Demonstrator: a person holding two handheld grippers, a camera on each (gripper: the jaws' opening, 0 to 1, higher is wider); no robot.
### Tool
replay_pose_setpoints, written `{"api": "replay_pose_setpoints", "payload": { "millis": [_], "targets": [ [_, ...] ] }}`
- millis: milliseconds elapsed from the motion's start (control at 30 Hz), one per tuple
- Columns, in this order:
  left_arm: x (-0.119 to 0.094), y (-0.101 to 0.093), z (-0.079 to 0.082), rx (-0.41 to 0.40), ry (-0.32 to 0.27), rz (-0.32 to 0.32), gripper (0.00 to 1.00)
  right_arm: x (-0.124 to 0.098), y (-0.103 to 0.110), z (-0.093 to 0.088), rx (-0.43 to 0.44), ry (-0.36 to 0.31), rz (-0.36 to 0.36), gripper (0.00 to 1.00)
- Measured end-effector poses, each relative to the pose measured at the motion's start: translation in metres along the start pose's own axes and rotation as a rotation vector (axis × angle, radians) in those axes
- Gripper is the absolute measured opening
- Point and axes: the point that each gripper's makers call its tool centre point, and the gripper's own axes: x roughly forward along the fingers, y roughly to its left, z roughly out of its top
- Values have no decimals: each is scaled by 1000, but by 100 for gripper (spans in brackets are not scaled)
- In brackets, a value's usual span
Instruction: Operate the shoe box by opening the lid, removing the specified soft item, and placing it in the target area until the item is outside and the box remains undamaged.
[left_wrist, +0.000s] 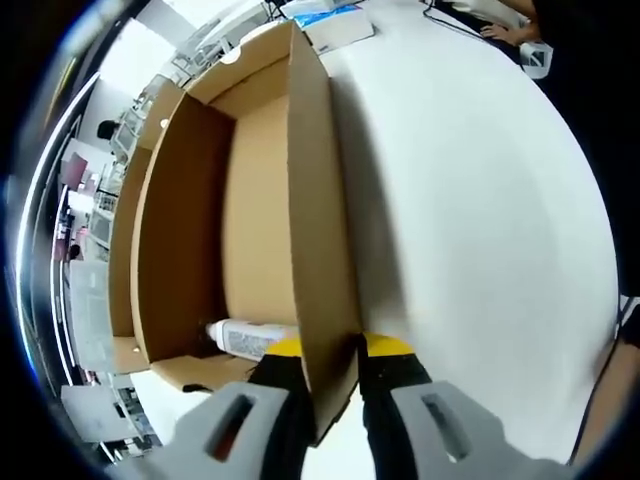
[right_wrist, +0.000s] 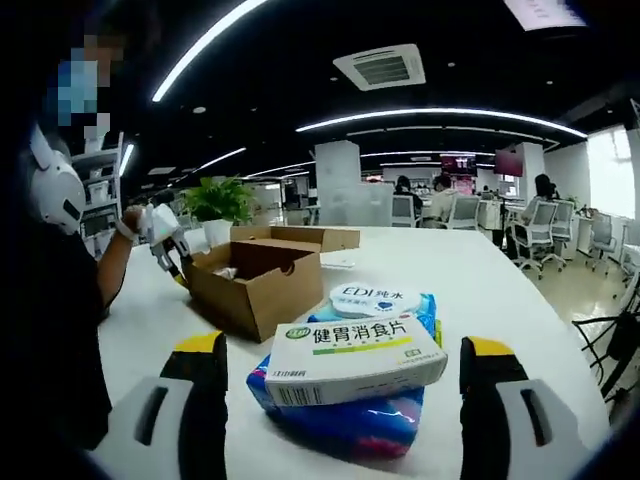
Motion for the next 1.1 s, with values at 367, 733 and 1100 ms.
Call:
{"api": "replay_pose_setpoints", "payload": {
  "millis": [367,733,1100],
  "targets": [
    [-2,-3,3,3,15,2,15,8,-12,-15,-18,16,6,98],
    [-3,-4,4,6,13,2,15,5,2,-14,-39,-20,-12,85],
    [3,9,-12,8,11,1,15,5,14,-7,8,11,-181,83]
  ]
}}
